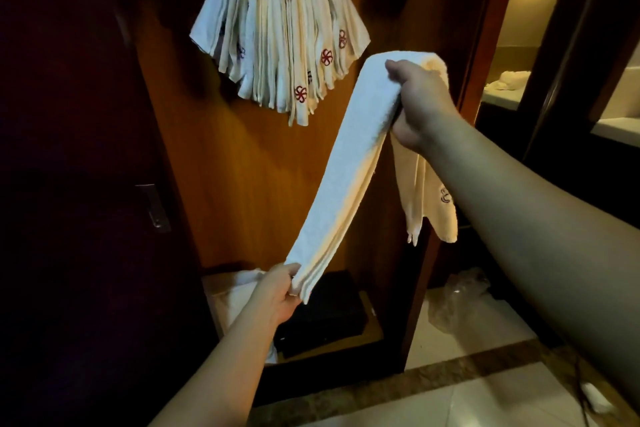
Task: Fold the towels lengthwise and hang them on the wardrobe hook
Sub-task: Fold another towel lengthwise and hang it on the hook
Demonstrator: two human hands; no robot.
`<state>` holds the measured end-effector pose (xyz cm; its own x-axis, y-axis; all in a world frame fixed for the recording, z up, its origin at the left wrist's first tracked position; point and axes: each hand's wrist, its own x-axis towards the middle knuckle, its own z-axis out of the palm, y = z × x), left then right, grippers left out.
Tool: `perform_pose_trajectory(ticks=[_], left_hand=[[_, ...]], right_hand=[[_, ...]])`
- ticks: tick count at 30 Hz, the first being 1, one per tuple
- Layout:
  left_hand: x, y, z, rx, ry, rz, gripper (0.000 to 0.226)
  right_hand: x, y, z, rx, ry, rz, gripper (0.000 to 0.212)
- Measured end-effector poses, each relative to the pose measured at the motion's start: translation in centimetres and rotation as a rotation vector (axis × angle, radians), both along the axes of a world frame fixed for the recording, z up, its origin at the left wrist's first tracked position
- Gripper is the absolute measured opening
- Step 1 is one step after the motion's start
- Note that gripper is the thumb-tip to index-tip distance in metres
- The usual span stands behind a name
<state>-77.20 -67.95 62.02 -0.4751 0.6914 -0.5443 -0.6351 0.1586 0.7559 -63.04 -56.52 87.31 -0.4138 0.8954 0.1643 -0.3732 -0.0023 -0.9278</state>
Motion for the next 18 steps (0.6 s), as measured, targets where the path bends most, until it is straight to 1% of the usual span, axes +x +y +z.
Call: perform_pose_trajectory(ticks=[2,4,5,6,7,9,11,13,15,18], left_hand=[[-1.0,1.3,-0.1,-0.1,0.136,-0.044,0.019],[-1.9,2.3,0.6,-0.198,0.294,-0.033,0.024],[-2.5,2.7,1.4,-0.22,0.364,-0.006,0.03],[-2.8,2.9,2.3,-0.193,0.419,0.052,0.034],[-2.9,2.8,3.6,-0.108,0.439,0.142,0.031],[-3.0,2.6,6.9,0.146,0.476,0.281,0.018],[-2.6,2.3,10.5,0.38,0.548,0.262,0.02],[-2.3,2.3,13.5,0.551,0.596,0.155,0.028],[-2.5,2.9,15.4,0.623,0.667,0.043,0.043],[-3.1,4.4,17.3,0.591,0.774,-0.116,0.071]], right_hand=[[-1.6,0.1,0.3,0.08,-0.074,-0.015,0.027],[-3.1,-0.1,0.9,0.155,-0.13,-0.028,0.037],[-4.0,0.0,1.1,0.185,-0.156,-0.036,0.044],[-4.8,0.2,1.3,0.216,-0.182,-0.04,0.049],[-5.5,0.4,1.4,0.252,-0.21,-0.046,0.051],[-7.2,0.9,1.8,0.316,-0.267,-0.061,0.041],[-8.9,1.1,2.3,0.362,-0.313,-0.072,0.033],[-10.7,1.4,3.0,0.413,-0.349,-0.078,0.04],[-12.5,1.6,3.8,0.481,-0.412,-0.097,0.044],[-14.4,1.6,5.1,0.594,-0.496,-0.106,0.035]])
